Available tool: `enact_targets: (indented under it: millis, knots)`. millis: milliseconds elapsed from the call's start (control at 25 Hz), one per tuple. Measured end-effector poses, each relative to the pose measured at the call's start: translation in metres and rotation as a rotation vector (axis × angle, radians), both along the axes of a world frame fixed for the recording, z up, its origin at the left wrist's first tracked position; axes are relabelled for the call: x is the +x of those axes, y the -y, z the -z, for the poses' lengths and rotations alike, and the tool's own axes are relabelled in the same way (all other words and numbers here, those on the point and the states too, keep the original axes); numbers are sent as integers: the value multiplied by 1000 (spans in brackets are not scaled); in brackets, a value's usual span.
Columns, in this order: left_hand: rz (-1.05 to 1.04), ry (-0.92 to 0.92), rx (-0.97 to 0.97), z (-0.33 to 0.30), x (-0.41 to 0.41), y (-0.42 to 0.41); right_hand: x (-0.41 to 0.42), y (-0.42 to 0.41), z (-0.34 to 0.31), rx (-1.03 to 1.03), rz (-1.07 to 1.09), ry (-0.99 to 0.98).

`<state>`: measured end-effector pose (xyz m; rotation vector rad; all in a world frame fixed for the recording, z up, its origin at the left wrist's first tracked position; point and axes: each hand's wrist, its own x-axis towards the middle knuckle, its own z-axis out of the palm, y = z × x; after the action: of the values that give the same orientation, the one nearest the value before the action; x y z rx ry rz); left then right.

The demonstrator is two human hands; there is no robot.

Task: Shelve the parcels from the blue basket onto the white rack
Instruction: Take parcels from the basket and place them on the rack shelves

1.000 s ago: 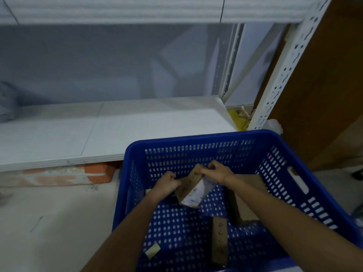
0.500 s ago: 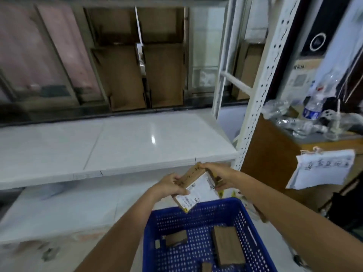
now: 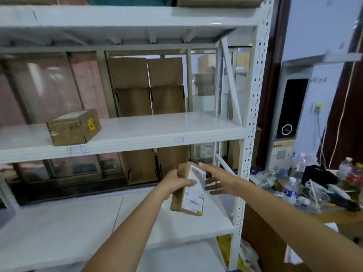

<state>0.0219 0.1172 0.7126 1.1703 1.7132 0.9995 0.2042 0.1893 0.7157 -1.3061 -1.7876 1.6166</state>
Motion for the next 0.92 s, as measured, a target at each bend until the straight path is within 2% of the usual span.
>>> enact_targets:
  millis: [80, 160, 280, 400, 640, 920]
  knots:
    - [-220, 305, 52, -30, 1, 5, 5, 8, -11, -25, -56, -65]
    - [-322, 593, 60, -53, 12, 12, 2, 19, -16, -132, -140, -143]
    - [-377, 764, 63, -75, 26, 19, -5, 23, -28, -301, -53, -438]
    - [-419, 812, 108, -98, 12, 31, 5, 18, -63, -255, 1, -487]
    - [-127, 601, -15, -141, -13, 55, 29, 5, -109, -215, -7, -392]
    - [-267, 628, 32, -129, -28, 79, 0, 3, -104, -213, -50, -448]
